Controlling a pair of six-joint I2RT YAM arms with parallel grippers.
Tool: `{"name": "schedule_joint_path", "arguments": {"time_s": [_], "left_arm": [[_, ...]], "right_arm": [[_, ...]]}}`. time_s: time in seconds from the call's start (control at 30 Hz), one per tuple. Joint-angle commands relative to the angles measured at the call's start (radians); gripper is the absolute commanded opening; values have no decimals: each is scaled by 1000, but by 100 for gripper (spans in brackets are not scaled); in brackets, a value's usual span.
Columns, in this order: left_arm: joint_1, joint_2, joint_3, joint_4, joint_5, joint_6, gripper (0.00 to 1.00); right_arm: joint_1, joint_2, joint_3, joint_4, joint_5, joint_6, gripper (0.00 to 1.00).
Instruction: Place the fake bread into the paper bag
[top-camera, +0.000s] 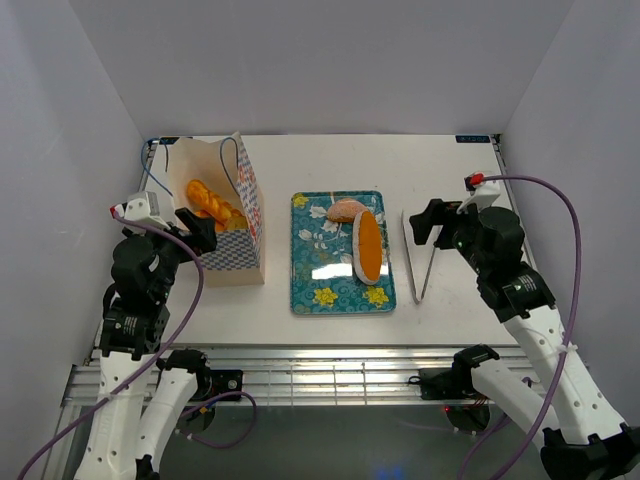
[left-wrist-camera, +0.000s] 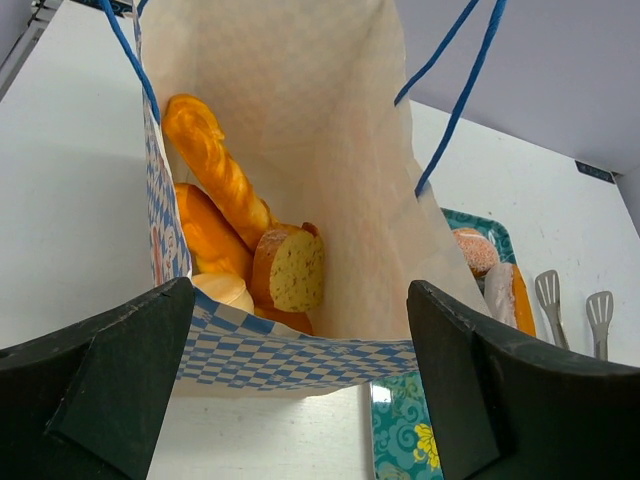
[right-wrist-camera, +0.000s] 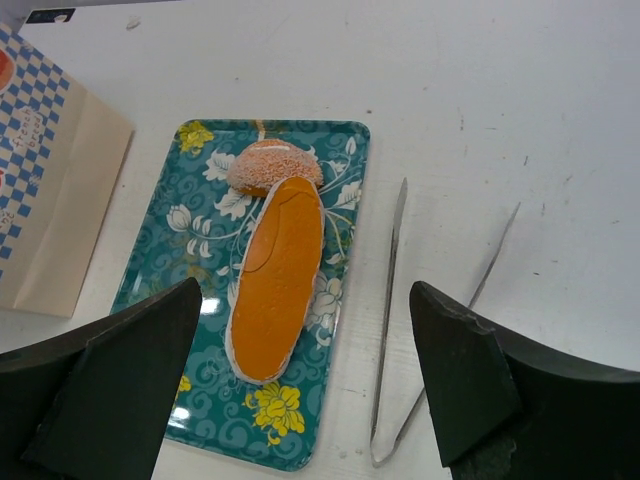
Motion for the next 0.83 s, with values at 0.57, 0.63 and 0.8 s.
{"name": "schedule_joint_path", "arguments": {"time_s": [0.57,0.63,0.8], "left_arm": [[-6,-6,-20,-55,-7,3,98],[-6,-1,-17,-58,-6,3,98],[-6,8,-11,-58,-1,3,98]], "right_arm": [[20,-43,-75,74,131,74,90],[20,-38,-67,71,132,75,90],[22,-24,-58,69,146,91,90]]}}
